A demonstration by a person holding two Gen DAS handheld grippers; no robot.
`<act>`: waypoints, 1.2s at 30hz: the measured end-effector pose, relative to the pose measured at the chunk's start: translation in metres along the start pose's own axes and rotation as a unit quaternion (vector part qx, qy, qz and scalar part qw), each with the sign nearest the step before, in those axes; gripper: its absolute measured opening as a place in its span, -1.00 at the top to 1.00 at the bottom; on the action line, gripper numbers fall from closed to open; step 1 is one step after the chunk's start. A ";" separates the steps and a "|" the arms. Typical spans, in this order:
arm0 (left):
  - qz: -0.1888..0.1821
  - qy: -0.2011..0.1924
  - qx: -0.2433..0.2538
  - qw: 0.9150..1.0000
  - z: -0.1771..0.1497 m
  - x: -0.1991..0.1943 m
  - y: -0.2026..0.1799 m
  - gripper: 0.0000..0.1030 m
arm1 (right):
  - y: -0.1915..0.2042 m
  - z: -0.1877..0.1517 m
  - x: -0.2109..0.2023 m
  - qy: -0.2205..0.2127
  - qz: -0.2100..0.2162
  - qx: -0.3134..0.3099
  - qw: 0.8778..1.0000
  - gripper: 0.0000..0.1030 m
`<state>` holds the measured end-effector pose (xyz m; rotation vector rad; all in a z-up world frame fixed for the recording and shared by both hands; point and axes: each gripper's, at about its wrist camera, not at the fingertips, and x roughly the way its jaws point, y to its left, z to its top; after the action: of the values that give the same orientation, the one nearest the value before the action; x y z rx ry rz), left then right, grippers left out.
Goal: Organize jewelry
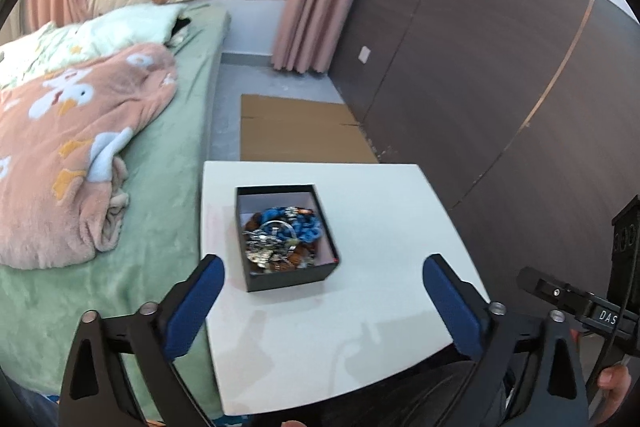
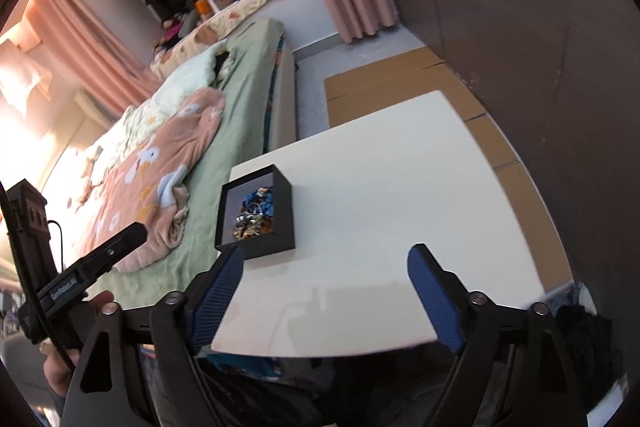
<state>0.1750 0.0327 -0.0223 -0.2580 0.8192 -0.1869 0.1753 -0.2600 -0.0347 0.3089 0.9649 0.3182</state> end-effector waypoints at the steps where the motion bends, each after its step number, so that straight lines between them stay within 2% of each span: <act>1: -0.001 -0.001 0.002 1.000 -0.003 -0.003 -0.005 -0.97 | -0.005 -0.003 -0.005 -0.002 0.000 0.005 1.000 -0.70; 4: -0.005 -0.005 0.008 1.000 -0.010 -0.009 -0.016 -0.97 | -0.015 -0.012 -0.016 -0.007 -0.002 0.016 1.000 -0.78; 12: -0.012 -0.015 0.024 1.000 -0.030 -0.032 -0.039 -0.97 | -0.025 -0.041 -0.039 -0.006 0.003 0.021 1.000 -0.83; 15: -0.016 -0.024 0.028 0.999 -0.036 -0.044 -0.046 -0.98 | -0.025 -0.049 -0.050 -0.018 -0.002 0.016 1.000 -1.00; 24: -0.013 -0.050 0.057 0.997 -0.056 -0.078 -0.067 -0.99 | -0.023 -0.073 -0.078 -0.037 -0.019 0.002 0.999 -1.00; 36: -0.014 -0.060 0.069 0.996 -0.063 -0.095 -0.076 -0.99 | -0.031 -0.088 -0.105 -0.057 -0.021 0.003 0.998 -1.00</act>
<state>0.0601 -0.0247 0.0252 -0.1489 0.6798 -0.2518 0.0494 -0.3199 -0.0152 0.3091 0.8582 0.2565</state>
